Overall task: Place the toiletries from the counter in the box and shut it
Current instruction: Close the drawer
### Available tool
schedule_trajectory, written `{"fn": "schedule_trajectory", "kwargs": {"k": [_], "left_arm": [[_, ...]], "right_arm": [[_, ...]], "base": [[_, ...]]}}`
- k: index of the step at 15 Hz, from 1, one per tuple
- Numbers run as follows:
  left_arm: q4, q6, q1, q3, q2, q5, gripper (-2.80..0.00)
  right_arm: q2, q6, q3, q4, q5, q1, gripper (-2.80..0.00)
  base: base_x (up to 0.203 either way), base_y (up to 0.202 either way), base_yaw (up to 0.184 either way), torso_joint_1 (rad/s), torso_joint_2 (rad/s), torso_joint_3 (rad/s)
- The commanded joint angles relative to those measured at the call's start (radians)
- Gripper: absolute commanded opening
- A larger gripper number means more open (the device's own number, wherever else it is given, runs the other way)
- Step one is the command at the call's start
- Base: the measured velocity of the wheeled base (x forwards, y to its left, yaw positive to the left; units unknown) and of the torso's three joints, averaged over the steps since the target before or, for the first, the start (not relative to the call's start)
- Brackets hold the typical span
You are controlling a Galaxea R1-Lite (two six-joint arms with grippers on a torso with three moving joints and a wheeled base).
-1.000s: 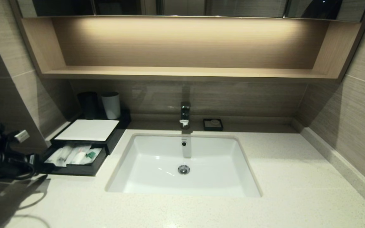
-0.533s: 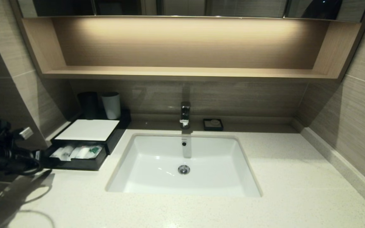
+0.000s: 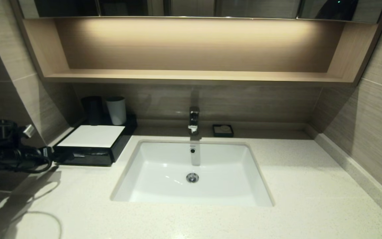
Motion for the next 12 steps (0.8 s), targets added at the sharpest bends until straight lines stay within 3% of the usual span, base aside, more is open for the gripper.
{"fn": "schedule_trajectory", "kwargs": {"k": [1,6,12], "left_arm": [[0.0,-0.003,-0.002,-0.015,0.018,-0.002,-2.8],[-0.002,-0.015,-0.015,-0.021,0.031,-0.01,-2.8],[-0.051,-0.079,-0.038,-0.026,0.042,-0.013,-2.8]], "right_arm": [[0.001,0.0,0.0,0.0,0.0,0.0,-2.8],[0.002,0.0,0.0,0.0,0.0,0.0,-2.8],[0.0,0.0,0.0,0.0,0.0,0.0,-2.8]], "base": [[0.0,0.0,0.0,0.0,0.0,0.0],[0.0,0.0,0.0,0.0,0.0,0.0],[0.0,0.0,0.0,0.0,0.0,0.0]]}}
